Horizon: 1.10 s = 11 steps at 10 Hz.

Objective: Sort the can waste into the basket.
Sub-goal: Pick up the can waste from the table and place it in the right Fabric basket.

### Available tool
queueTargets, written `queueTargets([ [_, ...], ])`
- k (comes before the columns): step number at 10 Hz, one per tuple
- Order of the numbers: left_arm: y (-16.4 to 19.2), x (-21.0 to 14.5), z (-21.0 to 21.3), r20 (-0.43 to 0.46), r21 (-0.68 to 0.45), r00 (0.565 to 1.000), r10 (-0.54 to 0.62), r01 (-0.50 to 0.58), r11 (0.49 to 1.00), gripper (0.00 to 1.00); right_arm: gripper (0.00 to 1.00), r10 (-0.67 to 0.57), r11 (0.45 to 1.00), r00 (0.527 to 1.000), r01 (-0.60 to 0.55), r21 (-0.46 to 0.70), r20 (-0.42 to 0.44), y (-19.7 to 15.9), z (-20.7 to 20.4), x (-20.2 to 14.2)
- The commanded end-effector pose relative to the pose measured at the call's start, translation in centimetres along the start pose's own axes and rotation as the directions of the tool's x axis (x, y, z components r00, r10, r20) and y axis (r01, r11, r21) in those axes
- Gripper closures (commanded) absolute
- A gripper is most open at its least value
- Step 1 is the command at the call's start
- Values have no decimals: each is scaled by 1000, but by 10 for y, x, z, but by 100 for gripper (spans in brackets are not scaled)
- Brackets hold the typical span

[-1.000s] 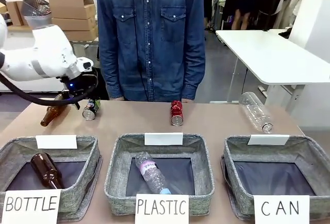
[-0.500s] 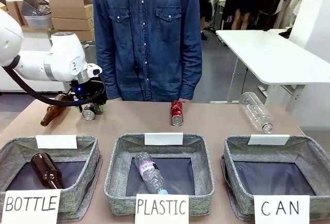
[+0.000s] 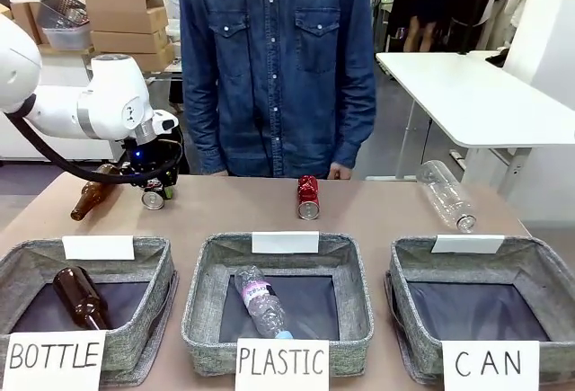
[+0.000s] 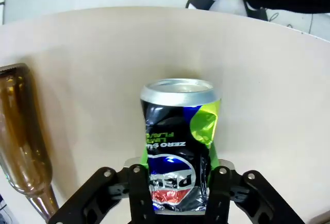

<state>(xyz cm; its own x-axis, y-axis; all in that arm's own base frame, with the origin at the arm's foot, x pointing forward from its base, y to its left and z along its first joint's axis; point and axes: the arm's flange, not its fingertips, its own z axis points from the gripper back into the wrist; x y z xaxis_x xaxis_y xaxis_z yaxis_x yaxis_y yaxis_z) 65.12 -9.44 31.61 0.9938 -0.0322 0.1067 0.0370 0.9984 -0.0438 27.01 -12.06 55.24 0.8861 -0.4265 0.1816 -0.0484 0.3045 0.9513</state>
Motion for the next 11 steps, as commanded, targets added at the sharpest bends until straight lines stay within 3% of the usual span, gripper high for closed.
queueTargets([
  [1,1,-1,6,12,34,1000,19,-19,999,95,0,26,999,1000,-27,27,9,1,-1,3],
  [3,6,-5,17,22,16,999,25,-25,1000,100,0,26,999,1000,-27,27,9,1,-1,3],
  [5,29,-30,69,78,-51,997,15,-11,999,100,0,26,999,1000,-27,27,9,1,-1,3],
  [6,43,-61,109,109,-95,994,-29,39,995,100,0,26,999,1000,-27,27,9,1,-1,3],
  [8,62,-166,189,227,-206,960,-166,214,955,100,0,26,999,1000,-27,27,9,1,-1,3],
  [10,66,-270,219,309,-249,899,-309,390,886,100,0,26,999,1000,-27,27,9,1,-1,3],
  [11,66,-313,223,392,-242,854,-342,455,857,100,0,26,999,1000,-27,27,9,1,-1,3],
])
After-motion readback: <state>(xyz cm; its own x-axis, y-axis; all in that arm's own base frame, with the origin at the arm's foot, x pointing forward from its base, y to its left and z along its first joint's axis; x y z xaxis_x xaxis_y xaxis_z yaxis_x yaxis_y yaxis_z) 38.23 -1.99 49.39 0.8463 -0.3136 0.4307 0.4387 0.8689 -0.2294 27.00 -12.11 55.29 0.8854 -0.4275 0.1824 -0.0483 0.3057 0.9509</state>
